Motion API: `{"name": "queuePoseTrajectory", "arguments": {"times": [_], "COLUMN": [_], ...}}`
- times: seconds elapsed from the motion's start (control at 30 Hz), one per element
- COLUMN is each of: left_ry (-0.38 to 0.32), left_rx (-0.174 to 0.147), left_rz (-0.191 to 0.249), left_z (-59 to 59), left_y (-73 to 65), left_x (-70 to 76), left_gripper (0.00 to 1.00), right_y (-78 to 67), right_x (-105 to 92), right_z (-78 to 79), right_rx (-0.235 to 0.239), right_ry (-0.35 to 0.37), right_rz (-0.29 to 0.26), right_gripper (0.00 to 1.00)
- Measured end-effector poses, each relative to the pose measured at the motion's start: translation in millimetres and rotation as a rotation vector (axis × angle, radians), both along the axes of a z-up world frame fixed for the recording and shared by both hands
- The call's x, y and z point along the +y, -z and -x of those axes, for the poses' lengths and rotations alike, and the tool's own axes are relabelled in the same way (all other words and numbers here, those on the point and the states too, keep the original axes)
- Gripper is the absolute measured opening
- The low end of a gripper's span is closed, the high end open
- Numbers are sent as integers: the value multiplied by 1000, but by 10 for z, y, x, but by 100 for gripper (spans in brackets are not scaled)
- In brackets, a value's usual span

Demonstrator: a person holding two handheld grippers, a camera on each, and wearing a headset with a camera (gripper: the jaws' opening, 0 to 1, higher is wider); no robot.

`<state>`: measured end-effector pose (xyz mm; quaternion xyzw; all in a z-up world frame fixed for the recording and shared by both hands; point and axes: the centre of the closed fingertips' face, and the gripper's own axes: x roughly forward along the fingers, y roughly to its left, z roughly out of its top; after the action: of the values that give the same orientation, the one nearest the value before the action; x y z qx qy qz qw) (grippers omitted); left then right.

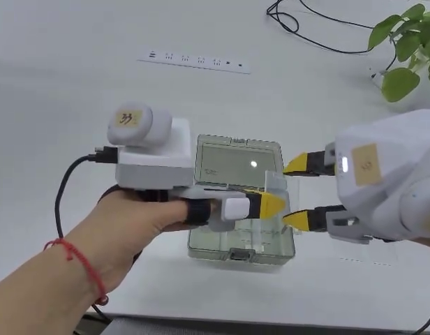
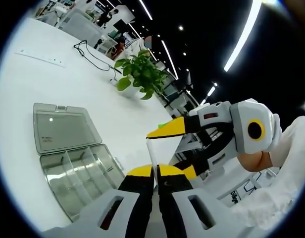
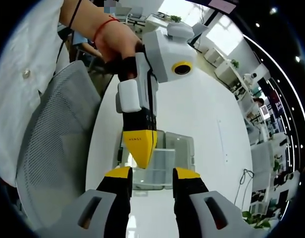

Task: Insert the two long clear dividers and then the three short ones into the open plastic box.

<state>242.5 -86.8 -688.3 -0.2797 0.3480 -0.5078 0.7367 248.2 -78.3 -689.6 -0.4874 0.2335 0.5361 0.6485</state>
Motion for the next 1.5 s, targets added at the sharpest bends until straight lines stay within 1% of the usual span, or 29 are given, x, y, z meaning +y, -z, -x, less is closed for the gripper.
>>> {"name": "queuePoseTrajectory", "arguments": {"times": [0.03, 0.07, 0.13, 0.2, 0.23, 0.27, 0.3, 0.33, 0.37, 0.4, 0.43, 0.5, 0.53, 0.57, 0.6, 0.63, 0.67, 0.7, 0.73, 0.8, 0.87, 0.93, 0.97, 1.03, 1.07, 1.1, 1.37, 1.47, 1.5], "left_ry": [1, 3, 4, 10, 20, 28, 44, 55, 72, 88, 103, 141, 160, 174, 192, 202, 213, 223, 240, 259, 278, 285, 291, 295, 296, 302, 308, 314, 313], "left_rx": [-7, -16, -24, -43, -66, -78, -102, -115, -141, -169, -194, -252, -287, -298, -333, -353, -383, -398, -423, -457, -480, -486, -498, -512, -514, -520, -540, -562, -563], "left_rz": [7, -13, -5, -12, -28, -29, -29, -34, -40, -46, -49, -67, -74, -80, -84, -83, -80, -81, -79, -80, -84, -73, -67, -61, -60, -59, -60, -66, -67], "left_z": [2, 3, -1, -9, -13, -8, 5, 16, 26, 36, 50, 80, 83, 96, 109, 119, 123, 134, 148, 154, 160, 155, 155, 150, 150, 152, 136, 136, 135], "left_y": [-15, 13, 3, 18, 39, 41, 38, 42, 45, 45, 41, 50, 59, 66, 60, 50, 35, 32, 23, 15, 11, -13, -31, -48, -50, -53, -30, -21, -19], "left_x": [-3, 8, 4, 21, 40, 46, 56, 66, 75, 83, 87, 102, 112, 121, 133, 139, 151, 163, 176, 195, 220, 238, 243, 251, 253, 259, 290, 296, 299], "left_gripper": [0, 0, 0, 0, 0, 0, 0, 0, 0, 0, 0, 0, 0, 0, 0, 0, 0, 0, 0, 0, 0, 0, 0, 0, 0, 0, 0, 0, 0], "right_y": [2, -4, -12, -51, -69, -89, -124, -140, -153, -165, -170, -177, -178, -186, -187, -187, -177, -171, -161, -153, -153, -162, -166, -163, -159, -159, -94, -98, -96], "right_x": [-1, 2, -2, 17, 15, 14, 19, 19, 22, 30, 35, 39, 41, 51, 65, 74, 82, 91, 107, 130, 157, 204, 215, 250, 265, 289, 324, 342, 345], "right_z": [-3, -14, -26, -32, -20, -30, -47, -47, -41, -24, -15, -59, -61, -50, -39, -31, -16, 6, 32, 55, 71, 81, 75, 96, 105, 133, 183, 198, 197], "right_rx": [1, -2, 5, 32, 75, 92, 124, 153, 188, 245, 284, 337, 380, 413, 455, 481, 518, 545, 576, 605, 627, 648, 655, 667, 670, 671, 683, 683, 680], "right_ry": [1, 4, 11, 30, 51, 61, 78, 87, 93, 99, 103, 116, 115, 117, 112, 110, 106, 97, 80, 64, 46, 35, 12, -2, -10, -32, -69, -79, -81], "right_rz": [0, -4, -10, -54, -82, -101, -138, -158, -180, -210, -230, -274, -293, -305, -323, -332, -341, -346, -354, -358, -358, -363, -363, -361, -358, -355, -339, -343, -343], "right_gripper": [34, 33, 33, 36, 36, 36, 36, 36, 35, 34, 33, 31, 30, 28, 27, 27, 26, 25, 24, 24, 21, 20, 19, 16, 15, 15, 4, 3, 3]}}
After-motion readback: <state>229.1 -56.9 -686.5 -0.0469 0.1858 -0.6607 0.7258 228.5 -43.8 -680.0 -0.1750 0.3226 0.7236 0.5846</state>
